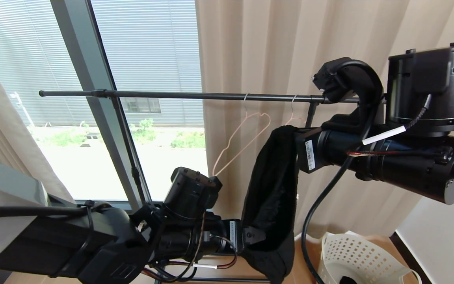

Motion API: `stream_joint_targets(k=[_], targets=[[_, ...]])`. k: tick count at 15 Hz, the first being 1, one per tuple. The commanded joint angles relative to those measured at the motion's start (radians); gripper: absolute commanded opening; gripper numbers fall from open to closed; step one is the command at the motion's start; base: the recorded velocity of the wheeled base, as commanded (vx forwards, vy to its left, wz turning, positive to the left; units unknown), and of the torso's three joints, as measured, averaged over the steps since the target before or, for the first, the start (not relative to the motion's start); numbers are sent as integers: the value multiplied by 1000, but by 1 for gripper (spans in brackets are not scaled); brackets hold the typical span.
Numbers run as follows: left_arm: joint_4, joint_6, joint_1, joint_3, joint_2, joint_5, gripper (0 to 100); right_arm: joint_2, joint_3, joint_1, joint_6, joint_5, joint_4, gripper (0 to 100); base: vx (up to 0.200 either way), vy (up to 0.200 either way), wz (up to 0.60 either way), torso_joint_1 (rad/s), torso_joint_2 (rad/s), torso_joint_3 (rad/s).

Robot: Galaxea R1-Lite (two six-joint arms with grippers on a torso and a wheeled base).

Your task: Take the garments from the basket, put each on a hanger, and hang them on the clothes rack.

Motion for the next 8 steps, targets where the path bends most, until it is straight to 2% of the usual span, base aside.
stream_joint_targets(k=[1,2,6,7,8], targets=[[0,-1,0,-6,35,19,100,-26,4,0,0,1,-1,0,0,0,0,0,0,0],[-1,-8,11,-28,75,66,100,-49,6,0,1,1,0,0,0,0,0,0,0,0],[0,-11,14,-26,78,83,100,-101,24,-4,1,1,3,0,0,0,0,0,0,0],[0,-11,14,-23,78,97,0,-117,35,-14,0,1,3,0,0,0,0,0,0,0],[0,-11,12,-22,77,103,0,-124,39,-24,0,1,3,0,0,0,0,0,0,0]])
